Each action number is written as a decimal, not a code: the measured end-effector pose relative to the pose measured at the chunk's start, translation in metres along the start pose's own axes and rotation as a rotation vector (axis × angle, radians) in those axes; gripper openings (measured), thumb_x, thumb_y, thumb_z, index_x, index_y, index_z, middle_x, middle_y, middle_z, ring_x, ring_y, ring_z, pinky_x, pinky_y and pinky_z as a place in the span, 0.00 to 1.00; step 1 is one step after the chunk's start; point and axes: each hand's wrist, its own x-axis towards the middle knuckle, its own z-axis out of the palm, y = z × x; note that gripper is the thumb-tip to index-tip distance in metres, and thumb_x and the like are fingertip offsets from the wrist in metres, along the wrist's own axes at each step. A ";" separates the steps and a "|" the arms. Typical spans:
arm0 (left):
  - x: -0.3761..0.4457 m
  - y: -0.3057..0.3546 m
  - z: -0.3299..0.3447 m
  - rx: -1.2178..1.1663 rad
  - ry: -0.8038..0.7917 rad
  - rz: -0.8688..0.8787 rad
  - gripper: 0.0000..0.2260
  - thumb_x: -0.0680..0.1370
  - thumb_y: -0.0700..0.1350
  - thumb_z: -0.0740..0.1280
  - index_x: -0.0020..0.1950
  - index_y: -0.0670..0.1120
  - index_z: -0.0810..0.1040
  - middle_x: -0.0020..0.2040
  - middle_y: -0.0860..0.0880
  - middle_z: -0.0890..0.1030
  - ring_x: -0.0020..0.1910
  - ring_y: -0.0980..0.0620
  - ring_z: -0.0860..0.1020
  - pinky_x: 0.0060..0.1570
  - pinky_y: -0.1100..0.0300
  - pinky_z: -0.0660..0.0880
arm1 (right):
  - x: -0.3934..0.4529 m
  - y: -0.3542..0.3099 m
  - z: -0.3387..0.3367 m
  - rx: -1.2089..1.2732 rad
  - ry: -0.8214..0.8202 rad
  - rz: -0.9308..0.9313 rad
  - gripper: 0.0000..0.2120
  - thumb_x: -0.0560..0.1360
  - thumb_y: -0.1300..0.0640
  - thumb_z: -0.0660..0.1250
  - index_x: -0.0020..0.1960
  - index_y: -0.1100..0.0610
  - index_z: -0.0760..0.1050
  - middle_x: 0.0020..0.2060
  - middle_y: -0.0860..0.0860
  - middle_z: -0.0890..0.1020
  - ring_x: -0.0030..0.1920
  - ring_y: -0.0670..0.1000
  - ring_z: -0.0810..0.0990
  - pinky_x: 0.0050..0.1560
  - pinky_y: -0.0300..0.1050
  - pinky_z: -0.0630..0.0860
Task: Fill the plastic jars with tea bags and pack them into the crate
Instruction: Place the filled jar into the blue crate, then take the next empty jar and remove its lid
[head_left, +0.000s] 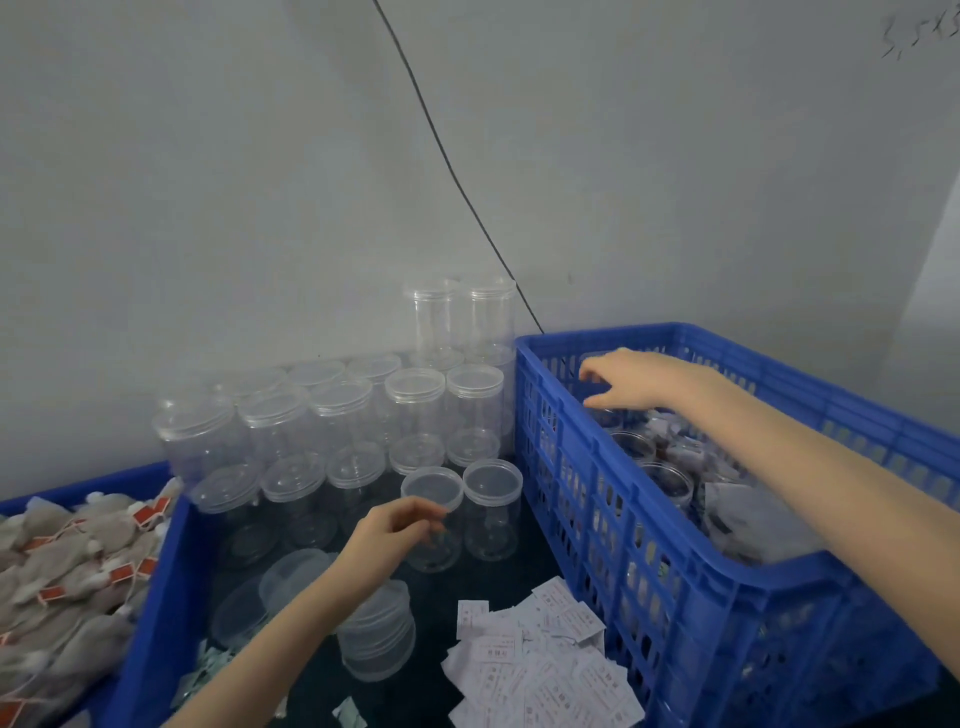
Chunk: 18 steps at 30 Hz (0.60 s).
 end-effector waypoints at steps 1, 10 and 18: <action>-0.001 -0.001 -0.005 0.013 0.012 0.002 0.11 0.78 0.35 0.63 0.49 0.50 0.81 0.45 0.53 0.84 0.46 0.61 0.81 0.47 0.69 0.74 | -0.004 -0.012 -0.010 0.023 0.046 -0.037 0.22 0.80 0.45 0.63 0.71 0.52 0.68 0.65 0.52 0.75 0.61 0.53 0.76 0.57 0.49 0.74; -0.009 -0.020 -0.044 0.470 0.138 -0.060 0.12 0.76 0.37 0.65 0.57 0.48 0.80 0.51 0.53 0.81 0.51 0.56 0.79 0.55 0.62 0.74 | -0.024 -0.159 -0.019 0.132 -0.071 -0.433 0.21 0.81 0.46 0.62 0.71 0.52 0.67 0.61 0.49 0.78 0.53 0.49 0.78 0.52 0.45 0.73; -0.020 -0.040 -0.057 0.409 0.134 -0.182 0.12 0.77 0.38 0.64 0.59 0.45 0.79 0.57 0.48 0.81 0.56 0.53 0.78 0.57 0.63 0.71 | 0.015 -0.205 0.074 -0.002 -0.095 -0.282 0.20 0.81 0.50 0.61 0.69 0.60 0.71 0.64 0.58 0.76 0.60 0.59 0.77 0.53 0.50 0.73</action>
